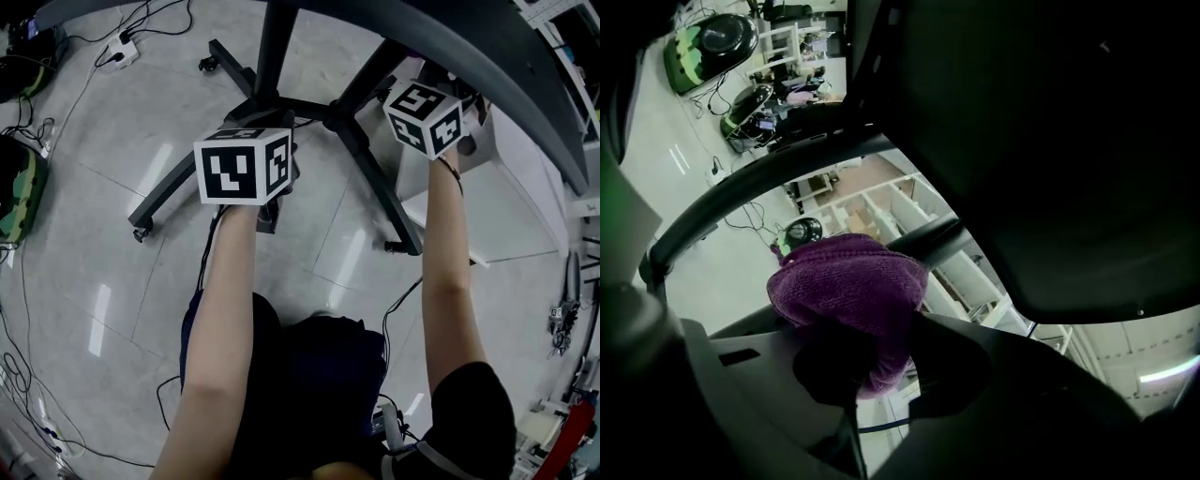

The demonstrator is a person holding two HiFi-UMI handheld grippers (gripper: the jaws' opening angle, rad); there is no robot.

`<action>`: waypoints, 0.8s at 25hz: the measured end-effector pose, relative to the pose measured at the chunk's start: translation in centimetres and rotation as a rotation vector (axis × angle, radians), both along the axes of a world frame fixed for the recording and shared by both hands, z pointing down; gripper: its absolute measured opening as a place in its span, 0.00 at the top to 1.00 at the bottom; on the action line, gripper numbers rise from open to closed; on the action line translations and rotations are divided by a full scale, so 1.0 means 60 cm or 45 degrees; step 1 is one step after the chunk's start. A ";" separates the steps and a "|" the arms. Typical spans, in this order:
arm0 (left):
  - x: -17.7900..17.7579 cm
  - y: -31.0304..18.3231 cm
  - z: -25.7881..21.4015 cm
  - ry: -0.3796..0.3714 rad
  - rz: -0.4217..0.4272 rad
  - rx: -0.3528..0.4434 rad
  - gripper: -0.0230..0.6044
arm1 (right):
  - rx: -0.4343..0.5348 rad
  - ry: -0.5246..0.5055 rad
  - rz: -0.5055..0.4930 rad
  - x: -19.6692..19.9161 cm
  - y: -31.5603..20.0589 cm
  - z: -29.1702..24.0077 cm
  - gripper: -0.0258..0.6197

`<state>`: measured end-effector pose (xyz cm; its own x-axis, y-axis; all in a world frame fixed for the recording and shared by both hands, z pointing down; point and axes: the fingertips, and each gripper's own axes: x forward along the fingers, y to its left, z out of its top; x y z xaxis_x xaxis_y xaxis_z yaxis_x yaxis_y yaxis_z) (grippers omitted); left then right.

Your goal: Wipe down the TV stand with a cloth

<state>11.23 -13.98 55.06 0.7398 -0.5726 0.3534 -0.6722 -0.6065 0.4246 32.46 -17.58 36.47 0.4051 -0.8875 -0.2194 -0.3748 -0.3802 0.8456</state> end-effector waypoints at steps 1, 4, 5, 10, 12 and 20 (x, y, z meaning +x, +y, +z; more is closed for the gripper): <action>0.001 0.000 0.001 0.000 0.000 -0.002 0.95 | -0.003 0.002 0.003 -0.002 -0.001 0.004 0.81; 0.005 0.001 0.003 -0.001 0.007 -0.004 0.95 | -0.026 0.021 -0.001 -0.008 -0.003 0.023 0.81; 0.005 0.001 0.004 -0.003 0.009 -0.004 0.95 | -0.038 0.035 -0.003 -0.011 -0.003 0.030 0.81; 0.009 0.000 0.008 -0.007 0.013 -0.010 0.95 | -0.101 0.074 -0.009 -0.018 -0.006 0.072 0.81; 0.009 -0.001 0.010 -0.008 0.013 -0.010 0.95 | -0.132 0.062 -0.010 -0.017 -0.008 0.095 0.81; 0.010 -0.004 0.013 -0.015 0.014 -0.007 0.95 | -0.266 -0.016 0.008 -0.005 -0.016 0.197 0.81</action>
